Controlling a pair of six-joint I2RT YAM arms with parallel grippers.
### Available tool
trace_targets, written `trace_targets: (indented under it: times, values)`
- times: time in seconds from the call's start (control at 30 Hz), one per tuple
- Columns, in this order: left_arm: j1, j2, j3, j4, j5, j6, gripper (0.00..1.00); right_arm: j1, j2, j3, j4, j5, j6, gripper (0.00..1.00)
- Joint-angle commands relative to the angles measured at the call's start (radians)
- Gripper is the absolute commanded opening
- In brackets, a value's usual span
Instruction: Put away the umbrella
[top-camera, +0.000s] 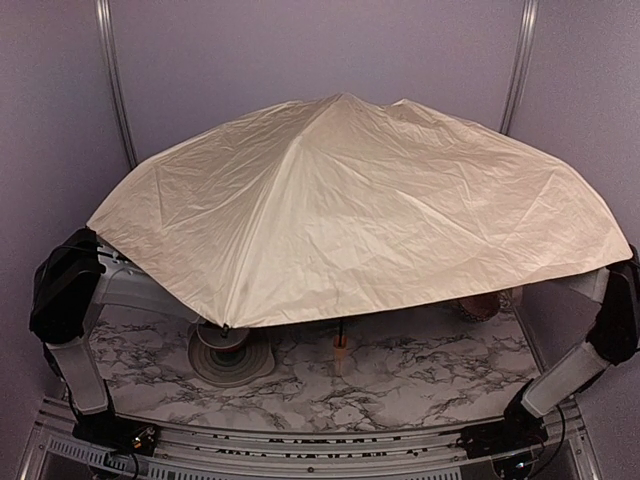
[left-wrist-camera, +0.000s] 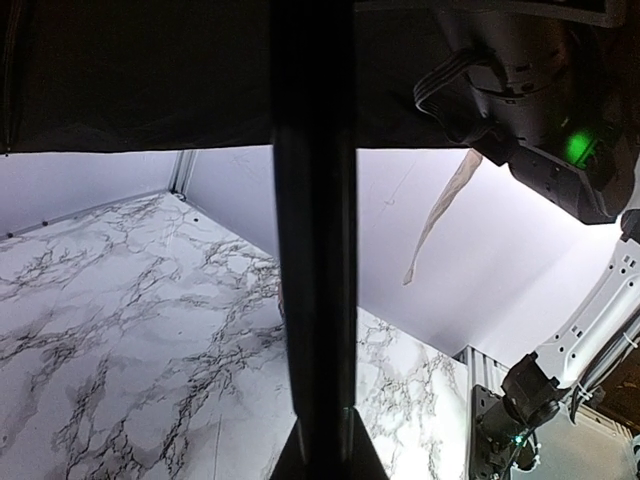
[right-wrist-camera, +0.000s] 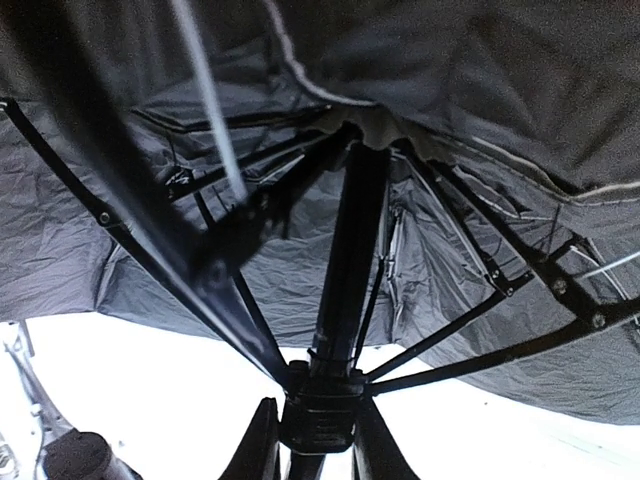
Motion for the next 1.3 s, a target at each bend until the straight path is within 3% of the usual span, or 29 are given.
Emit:
trace_targets:
  times: [0.0, 0.33, 0.5, 0.63, 0.83, 1.03, 1.07, 1.13, 1.27]
  values:
    - [-0.012, -0.107, 0.040, 0.188, 0.022, 0.090, 0.00, 0.040, 0.032, -0.072, -0.139, 0.121, -0.135, 0.13]
    - [-0.013, -0.095, 0.047, 0.138, -0.030, 0.113, 0.00, 0.076, -0.010, -0.152, -0.083, 0.360, -0.180, 0.28]
    - [-0.013, -0.081, 0.063, 0.116, -0.042, 0.118, 0.00, 0.077, -0.009, -0.143, -0.076, 0.383, -0.199, 0.28]
    - [-0.015, -0.066, 0.070, 0.087, -0.069, 0.129, 0.00, 0.077, -0.027, -0.122, -0.072, 0.442, -0.213, 0.33]
    - [-0.037, -0.041, 0.085, 0.056, -0.196, 0.164, 0.00, 0.081, -0.040, -0.094, -0.018, 0.636, -0.240, 0.52]
    - [-0.064, -0.017, 0.110, 0.049, -0.319, 0.193, 0.00, 0.084, -0.010, -0.083, 0.041, 0.703, -0.245, 0.58]
    - [-0.066, -0.014, 0.114, 0.049, -0.342, 0.192, 0.00, 0.087, -0.010, -0.087, 0.054, 0.714, -0.248, 0.65]
    - [-0.066, -0.013, 0.119, 0.051, -0.391, 0.170, 0.00, 0.089, -0.016, -0.127, 0.102, 0.715, -0.255, 0.96]
    - [-0.055, -0.027, 0.098, 0.116, -0.428, 0.120, 0.00, 0.086, -0.044, -0.247, 0.298, 0.511, -0.279, 1.00]
